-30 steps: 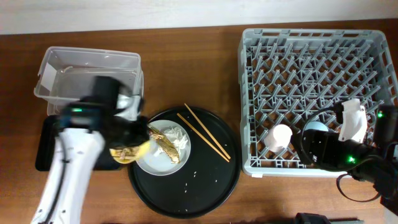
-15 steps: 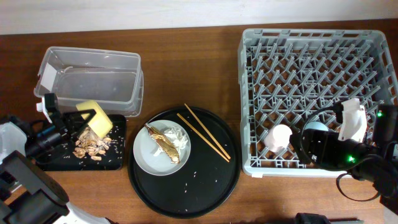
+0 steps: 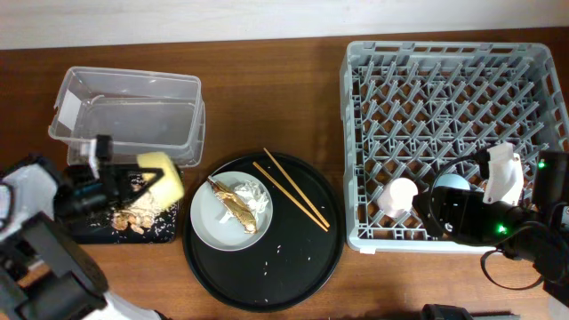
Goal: Sort waste into correct bins and load items into the dishwasher rack
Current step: 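Tip the yellow bowl over the black rectangular tray to dump food, then set the empty yellow bowl back on the round tray, then grasp the white plate edge with the left gripper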
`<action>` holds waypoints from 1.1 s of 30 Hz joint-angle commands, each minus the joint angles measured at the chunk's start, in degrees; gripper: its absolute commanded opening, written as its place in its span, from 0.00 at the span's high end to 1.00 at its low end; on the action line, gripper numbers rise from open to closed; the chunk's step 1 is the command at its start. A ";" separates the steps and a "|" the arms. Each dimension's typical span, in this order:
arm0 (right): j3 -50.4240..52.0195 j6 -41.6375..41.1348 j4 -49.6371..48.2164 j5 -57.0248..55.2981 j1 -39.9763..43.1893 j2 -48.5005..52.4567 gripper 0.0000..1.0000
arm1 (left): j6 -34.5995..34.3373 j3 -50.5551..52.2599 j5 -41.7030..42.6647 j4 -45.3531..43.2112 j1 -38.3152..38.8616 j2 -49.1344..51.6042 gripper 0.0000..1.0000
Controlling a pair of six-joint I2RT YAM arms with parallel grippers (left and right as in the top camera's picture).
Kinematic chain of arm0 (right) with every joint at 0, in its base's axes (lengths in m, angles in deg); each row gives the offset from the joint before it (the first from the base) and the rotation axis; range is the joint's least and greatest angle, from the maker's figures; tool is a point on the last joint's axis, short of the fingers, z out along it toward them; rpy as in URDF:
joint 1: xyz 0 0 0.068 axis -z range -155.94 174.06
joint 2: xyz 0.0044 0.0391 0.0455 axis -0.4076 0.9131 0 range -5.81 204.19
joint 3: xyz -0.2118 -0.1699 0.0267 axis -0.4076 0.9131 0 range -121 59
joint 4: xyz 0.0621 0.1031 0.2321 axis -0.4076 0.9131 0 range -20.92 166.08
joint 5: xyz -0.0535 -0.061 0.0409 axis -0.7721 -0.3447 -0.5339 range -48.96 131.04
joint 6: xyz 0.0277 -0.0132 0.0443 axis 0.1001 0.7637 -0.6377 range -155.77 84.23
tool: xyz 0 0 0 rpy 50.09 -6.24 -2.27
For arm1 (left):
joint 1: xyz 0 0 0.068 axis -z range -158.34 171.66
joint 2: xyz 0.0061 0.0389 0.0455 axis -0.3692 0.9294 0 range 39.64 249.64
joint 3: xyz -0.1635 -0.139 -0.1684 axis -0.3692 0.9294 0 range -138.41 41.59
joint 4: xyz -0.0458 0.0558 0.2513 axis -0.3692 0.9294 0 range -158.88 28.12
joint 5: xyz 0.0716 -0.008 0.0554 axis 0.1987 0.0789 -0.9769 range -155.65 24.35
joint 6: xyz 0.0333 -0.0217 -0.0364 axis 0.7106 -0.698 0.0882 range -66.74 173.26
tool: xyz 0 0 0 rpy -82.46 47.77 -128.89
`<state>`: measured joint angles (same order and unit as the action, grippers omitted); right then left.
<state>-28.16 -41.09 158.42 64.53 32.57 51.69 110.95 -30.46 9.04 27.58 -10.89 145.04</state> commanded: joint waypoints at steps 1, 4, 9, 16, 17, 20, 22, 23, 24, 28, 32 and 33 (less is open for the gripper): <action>-0.26 0.61 0.07 0.09 -0.31 -0.13 0.07 | -15.17 -0.66 -9.38 -7.85 6.40 -14.27 1.00; -0.26 0.61 0.09 0.09 -0.31 -0.13 0.06 | -42.14 -0.46 -35.85 -16.28 17.46 -26.88 1.00; -0.26 0.63 0.52 0.04 -0.31 -0.13 0.06 | -83.47 20.85 -66.25 -37.46 63.54 -32.50 1.00; -0.26 0.61 0.48 0.04 -0.31 -0.13 0.06 | -96.94 22.14 -75.19 -46.31 91.69 -25.49 1.00; -0.26 0.63 0.48 0.04 -0.31 -0.13 0.06 | -96.94 22.14 -76.19 -48.35 93.20 -20.85 1.00; -0.26 0.63 0.39 0.04 -0.31 -0.13 0.05 | -96.94 20.31 -73.35 -49.53 93.18 -15.52 0.76; -0.26 0.63 0.28 0.02 -0.31 -0.13 0.05 | -96.91 11.41 -77.92 -39.08 92.45 -15.54 0.01; -0.26 0.63 0.28 0.02 -0.31 -0.13 0.06 | -96.89 6.45 -83.67 -32.83 90.68 -15.54 0.01; -0.26 0.63 0.26 0.02 -0.31 -0.13 0.05 | -96.26 4.26 -87.45 -30.42 88.32 -15.54 0.01; -0.26 0.63 0.26 0.02 -0.31 -0.13 0.05 | -90.09 3.91 -87.12 -36.98 69.37 -11.67 0.20; -0.26 0.63 0.28 0.02 -0.31 -0.13 0.05 | -88.41 3.91 -80.87 -43.08 55.36 -2.10 0.42; -0.26 0.63 0.26 0.02 -0.31 -0.13 0.05 | -88.39 3.91 -78.29 -45.09 52.74 -0.20 0.51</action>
<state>-28.11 -41.07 158.79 64.53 32.57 51.75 21.78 -26.02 -74.08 -15.63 46.39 141.50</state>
